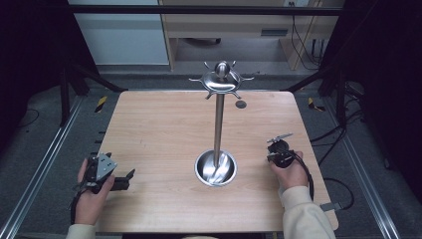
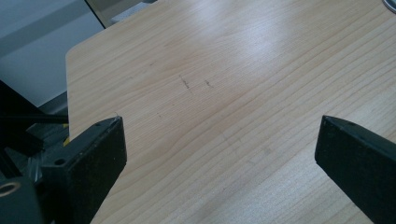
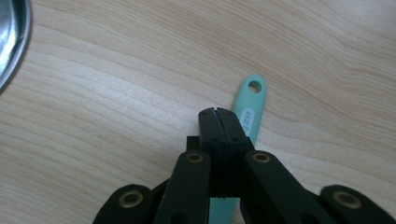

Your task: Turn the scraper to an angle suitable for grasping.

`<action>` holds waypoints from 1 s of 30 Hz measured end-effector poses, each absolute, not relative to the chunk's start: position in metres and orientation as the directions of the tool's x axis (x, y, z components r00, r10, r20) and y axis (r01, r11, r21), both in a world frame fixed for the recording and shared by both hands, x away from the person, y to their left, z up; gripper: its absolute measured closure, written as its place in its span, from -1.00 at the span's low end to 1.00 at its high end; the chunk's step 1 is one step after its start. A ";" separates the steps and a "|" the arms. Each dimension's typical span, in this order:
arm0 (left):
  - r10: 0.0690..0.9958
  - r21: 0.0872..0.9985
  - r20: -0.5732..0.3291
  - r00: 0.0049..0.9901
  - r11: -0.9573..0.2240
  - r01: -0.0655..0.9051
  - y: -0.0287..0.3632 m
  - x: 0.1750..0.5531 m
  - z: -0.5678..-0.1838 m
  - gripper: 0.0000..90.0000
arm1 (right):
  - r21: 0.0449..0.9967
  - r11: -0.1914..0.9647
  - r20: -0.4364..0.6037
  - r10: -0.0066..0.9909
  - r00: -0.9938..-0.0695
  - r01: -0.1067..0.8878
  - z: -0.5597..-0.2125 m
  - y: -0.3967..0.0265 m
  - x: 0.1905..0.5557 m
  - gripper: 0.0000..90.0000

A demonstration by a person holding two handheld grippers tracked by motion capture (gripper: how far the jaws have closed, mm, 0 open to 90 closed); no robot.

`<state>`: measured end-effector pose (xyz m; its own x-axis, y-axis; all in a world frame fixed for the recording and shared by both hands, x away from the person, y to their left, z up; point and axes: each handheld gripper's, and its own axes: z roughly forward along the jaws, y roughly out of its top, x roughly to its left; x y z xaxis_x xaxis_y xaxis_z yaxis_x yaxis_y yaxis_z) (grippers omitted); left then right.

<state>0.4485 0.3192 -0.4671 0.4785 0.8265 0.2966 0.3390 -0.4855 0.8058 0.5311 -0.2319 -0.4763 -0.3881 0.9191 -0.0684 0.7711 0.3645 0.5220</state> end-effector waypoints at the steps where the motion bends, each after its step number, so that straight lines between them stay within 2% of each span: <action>1: 0.826 0.806 0.297 0.479 -0.486 0.339 0.319 0.449 -0.467 -0.96 | 0.525 0.359 -0.064 0.921 -0.385 0.772 -0.477 -0.233 0.531 1.00; 5: 0.826 0.805 0.297 0.479 -0.486 0.340 0.319 0.448 -0.467 -0.96 | 0.528 0.352 -0.060 0.924 -0.379 0.773 -0.476 -0.233 0.531 1.00; 11: 0.831 0.809 0.292 0.474 -0.479 0.342 0.318 0.444 -0.467 -0.96 | 0.582 0.297 -0.021 0.936 -0.351 0.757 -0.462 -0.234 0.528 0.84; 20: 0.820 0.804 0.298 0.488 -0.491 0.335 0.313 0.442 -0.467 -0.96 | 0.467 0.249 -0.012 0.961 -0.275 0.849 -0.443 -0.237 0.542 0.51; 30: 0.815 0.801 0.301 0.495 -0.498 0.332 0.310 0.442 -0.468 -0.96 | 0.369 0.236 -0.005 0.968 -0.252 0.899 -0.456 -0.232 0.558 0.45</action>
<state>0.4420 0.3102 -0.4685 0.4948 0.8152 0.3009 0.3324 -0.4975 0.8012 0.5576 -0.2320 -0.4561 -0.2516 0.9678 -0.0054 0.8992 0.2358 0.3686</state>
